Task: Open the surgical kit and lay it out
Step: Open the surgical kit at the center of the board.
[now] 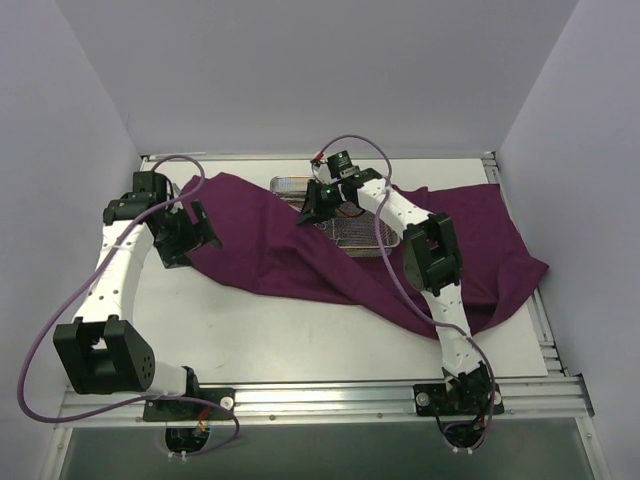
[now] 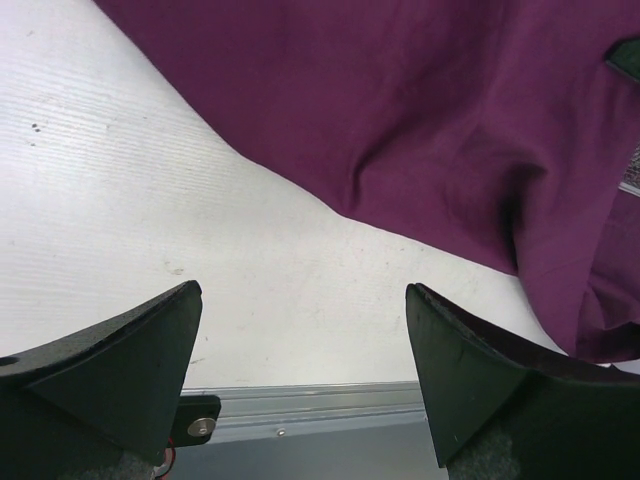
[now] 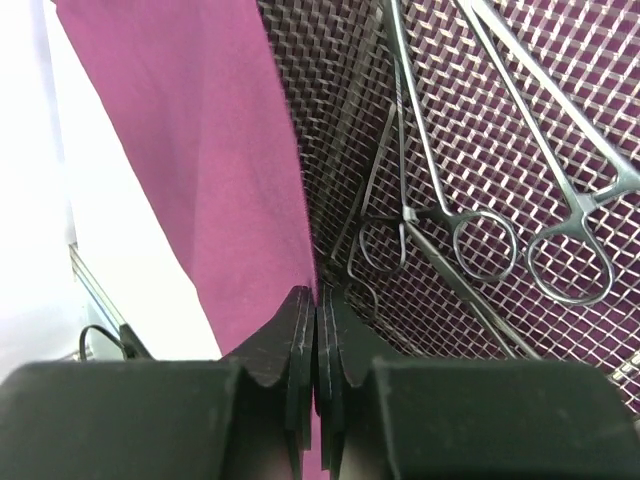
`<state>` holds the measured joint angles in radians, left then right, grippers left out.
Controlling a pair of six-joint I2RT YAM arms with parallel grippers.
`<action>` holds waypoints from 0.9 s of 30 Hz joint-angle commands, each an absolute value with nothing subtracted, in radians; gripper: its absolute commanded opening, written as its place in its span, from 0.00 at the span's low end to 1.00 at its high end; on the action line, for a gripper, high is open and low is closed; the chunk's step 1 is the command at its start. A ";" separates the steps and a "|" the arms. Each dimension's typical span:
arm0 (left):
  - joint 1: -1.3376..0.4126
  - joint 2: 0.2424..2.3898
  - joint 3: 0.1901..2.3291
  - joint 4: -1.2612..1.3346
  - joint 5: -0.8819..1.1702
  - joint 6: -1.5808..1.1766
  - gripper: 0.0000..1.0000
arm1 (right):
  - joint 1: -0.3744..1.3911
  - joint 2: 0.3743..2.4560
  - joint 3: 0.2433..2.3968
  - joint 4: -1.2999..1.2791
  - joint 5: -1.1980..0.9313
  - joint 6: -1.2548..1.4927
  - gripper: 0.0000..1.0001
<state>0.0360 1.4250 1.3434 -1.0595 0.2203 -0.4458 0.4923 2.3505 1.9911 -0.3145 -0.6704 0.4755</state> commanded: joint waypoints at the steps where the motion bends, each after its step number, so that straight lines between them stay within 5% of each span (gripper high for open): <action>1: 0.048 1.382 1.394 -1.101 0.138 -0.477 0.92 | 0.514 2.292 2.074 -0.308 -0.660 0.480 0.00; 9: 0.090 1.348 1.520 -1.238 -0.148 -0.554 0.96 | 0.699 2.269 2.243 -0.365 -0.707 0.474 0.00; 20: 0.126 1.273 1.646 -1.295 -0.377 -0.571 0.96 | 1.051 2.097 1.838 -0.437 -0.761 0.381 0.05; 23: 0.147 1.253 1.593 -1.260 -0.312 -0.563 0.96 | 1.028 1.996 1.631 -0.393 -0.749 0.354 0.27; 24: 0.149 1.249 1.577 -1.247 -0.289 -0.561 0.96 | 1.011 1.976 1.584 -0.400 -0.736 0.341 0.47; 27: 0.149 1.244 1.525 -1.200 -0.195 -0.555 0.96 | 0.898 1.887 1.516 -0.325 -0.724 0.389 0.73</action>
